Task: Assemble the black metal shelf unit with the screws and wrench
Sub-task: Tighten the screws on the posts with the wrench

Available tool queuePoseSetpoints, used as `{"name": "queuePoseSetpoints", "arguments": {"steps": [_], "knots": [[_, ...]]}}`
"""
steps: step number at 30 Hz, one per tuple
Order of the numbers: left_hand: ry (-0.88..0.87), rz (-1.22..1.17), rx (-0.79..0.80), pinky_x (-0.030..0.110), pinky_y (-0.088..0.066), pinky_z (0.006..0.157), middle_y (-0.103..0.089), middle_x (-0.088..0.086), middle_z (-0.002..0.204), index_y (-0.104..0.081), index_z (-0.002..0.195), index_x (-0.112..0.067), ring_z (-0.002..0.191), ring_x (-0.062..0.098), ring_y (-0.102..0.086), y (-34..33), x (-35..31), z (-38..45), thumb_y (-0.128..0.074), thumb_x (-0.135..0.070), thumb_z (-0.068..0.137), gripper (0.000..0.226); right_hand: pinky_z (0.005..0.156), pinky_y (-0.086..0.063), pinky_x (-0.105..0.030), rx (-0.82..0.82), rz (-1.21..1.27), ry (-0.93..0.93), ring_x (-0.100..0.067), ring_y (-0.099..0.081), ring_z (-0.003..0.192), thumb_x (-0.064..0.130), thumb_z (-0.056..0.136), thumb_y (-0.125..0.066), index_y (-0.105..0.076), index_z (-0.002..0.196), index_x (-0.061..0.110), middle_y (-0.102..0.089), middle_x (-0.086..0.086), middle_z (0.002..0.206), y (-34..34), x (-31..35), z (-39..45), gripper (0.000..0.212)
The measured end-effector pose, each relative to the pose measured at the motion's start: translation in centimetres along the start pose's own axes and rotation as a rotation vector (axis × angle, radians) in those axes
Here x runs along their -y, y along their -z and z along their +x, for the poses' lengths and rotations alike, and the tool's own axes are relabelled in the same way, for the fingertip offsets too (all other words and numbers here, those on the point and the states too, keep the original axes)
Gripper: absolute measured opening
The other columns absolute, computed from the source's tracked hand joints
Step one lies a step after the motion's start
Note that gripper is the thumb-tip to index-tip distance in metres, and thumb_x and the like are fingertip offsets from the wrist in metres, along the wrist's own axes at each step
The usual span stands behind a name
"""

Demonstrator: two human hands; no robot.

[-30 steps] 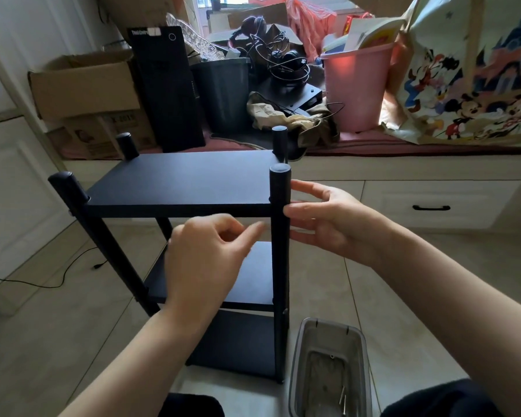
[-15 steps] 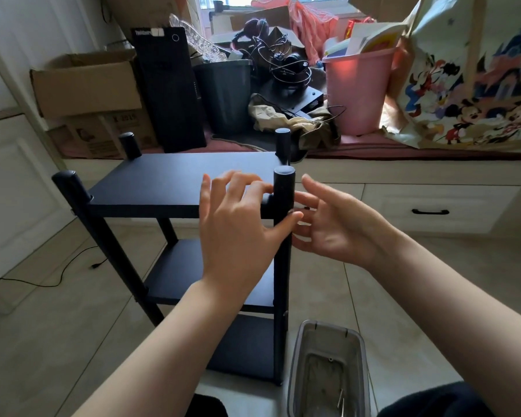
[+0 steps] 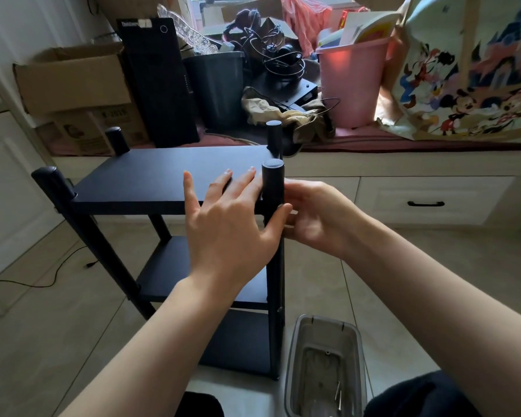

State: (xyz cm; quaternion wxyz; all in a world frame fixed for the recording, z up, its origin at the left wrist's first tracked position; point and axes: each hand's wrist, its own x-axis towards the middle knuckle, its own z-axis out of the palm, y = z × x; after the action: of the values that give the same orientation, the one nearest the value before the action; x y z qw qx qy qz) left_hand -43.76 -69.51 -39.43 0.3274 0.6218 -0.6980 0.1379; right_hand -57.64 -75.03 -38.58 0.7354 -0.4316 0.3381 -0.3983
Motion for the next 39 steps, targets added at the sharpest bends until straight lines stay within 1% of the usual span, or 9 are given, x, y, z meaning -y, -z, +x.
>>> {"name": "queuePoseSetpoints", "arguments": {"steps": [7,11,20,22,26,31,34,37,39], "knots": [[-0.013,0.011,-0.014,0.059,-0.008,0.122,-0.063,-0.003,0.137,-0.064,0.133,-0.023,0.136,0.025,-0.050,-0.2,0.0,-0.3,-0.044,-0.063,0.091,0.061,0.078,-0.055,-0.033,-0.070,-0.001,0.035,-0.026,-0.064,0.088,0.023,0.099,-0.053,-0.064,0.122,0.006,-0.070,-0.015,0.107,0.5,-0.4,-0.4,0.031],[-0.019,0.000,-0.035,0.057,-0.010,0.122,-0.063,-0.002,0.137,-0.067,0.129,-0.021,0.136,0.025,-0.051,-0.4,0.1,-0.3,-0.045,-0.062,0.092,0.060,0.085,-0.058,-0.037,-0.192,-0.136,0.018,-0.026,-0.072,0.095,0.022,0.097,-0.059,-0.066,0.116,0.009,-0.075,-0.011,0.105,2.9,-1.2,-1.2,0.024],[-0.037,-0.051,-0.123,0.046,-0.024,0.113,-0.067,-0.002,0.132,-0.072,0.123,-0.019,0.132,0.026,-0.053,-1.3,0.5,-0.2,-0.043,-0.063,0.091,0.061,0.092,-0.056,-0.039,-0.158,-0.555,-0.360,-0.025,-0.070,0.095,0.017,0.097,-0.059,-0.066,0.111,0.005,-0.072,-0.011,0.102,10.1,-8.2,-1.0,0.020],[-0.057,-0.053,-0.166,0.043,-0.027,0.109,-0.068,-0.002,0.129,-0.073,0.121,-0.018,0.129,0.026,-0.055,-1.6,0.6,-0.3,-0.046,-0.061,0.092,0.058,0.089,-0.056,-0.036,-0.110,-0.667,-0.471,-0.024,-0.069,0.090,0.019,0.098,-0.058,-0.065,0.111,0.005,-0.071,-0.009,0.097,11.2,-10.4,0.0,0.021],[-0.084,-0.042,-0.235,0.042,-0.030,0.104,-0.069,-0.005,0.126,-0.073,0.120,-0.019,0.126,0.024,-0.056,-2.1,0.8,-0.3,-0.050,-0.059,0.093,0.053,0.068,-0.053,-0.030,-0.140,-0.737,-0.550,-0.021,-0.063,0.076,0.016,0.098,-0.053,-0.063,0.110,0.002,-0.067,-0.007,0.085,13.2,-15.9,2.2,0.020],[-0.101,-0.047,-0.267,0.041,-0.030,0.103,-0.069,-0.008,0.124,-0.073,0.118,-0.021,0.122,0.023,-0.057,-2.5,0.9,-0.2,-0.053,-0.058,0.094,0.049,0.055,-0.049,-0.029,-0.170,-0.987,-0.706,-0.016,-0.058,0.057,0.007,0.095,-0.053,-0.062,0.091,0.006,-0.063,-0.007,0.073,16.7,-25.2,2.5,0.010],[-0.108,-0.041,-0.278,0.040,-0.030,0.102,-0.070,-0.008,0.122,-0.074,0.116,-0.021,0.120,0.023,-0.058,-2.6,1.2,-0.2,-0.053,-0.058,0.095,0.048,0.064,-0.050,-0.029,-0.229,-1.116,-0.775,-0.021,-0.064,0.078,0.011,0.095,-0.058,-0.062,0.097,0.004,-0.069,-0.014,0.100,18.4,-29.3,2.4,0.008],[-0.117,-0.038,-0.283,0.040,-0.030,0.101,-0.070,-0.009,0.120,-0.075,0.112,-0.020,0.119,0.023,-0.059,-2.6,1.1,-0.2,-0.053,-0.057,0.095,0.047,0.078,-0.046,-0.023,-0.230,-1.265,-0.743,-0.022,-0.061,0.108,0.015,0.097,-0.057,-0.057,0.116,0.007,-0.061,-0.011,0.124,19.5,-32.0,2.2,0.020],[-0.114,-0.034,-0.272,0.039,-0.029,0.101,-0.069,-0.009,0.119,-0.075,0.110,-0.020,0.119,0.022,-0.058,-2.5,1.1,-0.3,-0.053,-0.057,0.095,0.046,0.092,-0.046,-0.026,-0.218,-1.314,-0.712,-0.024,-0.056,0.116,0.011,0.098,-0.052,-0.053,0.125,0.008,-0.053,-0.013,0.133,19.8,-33.3,2.2,0.027]]}}
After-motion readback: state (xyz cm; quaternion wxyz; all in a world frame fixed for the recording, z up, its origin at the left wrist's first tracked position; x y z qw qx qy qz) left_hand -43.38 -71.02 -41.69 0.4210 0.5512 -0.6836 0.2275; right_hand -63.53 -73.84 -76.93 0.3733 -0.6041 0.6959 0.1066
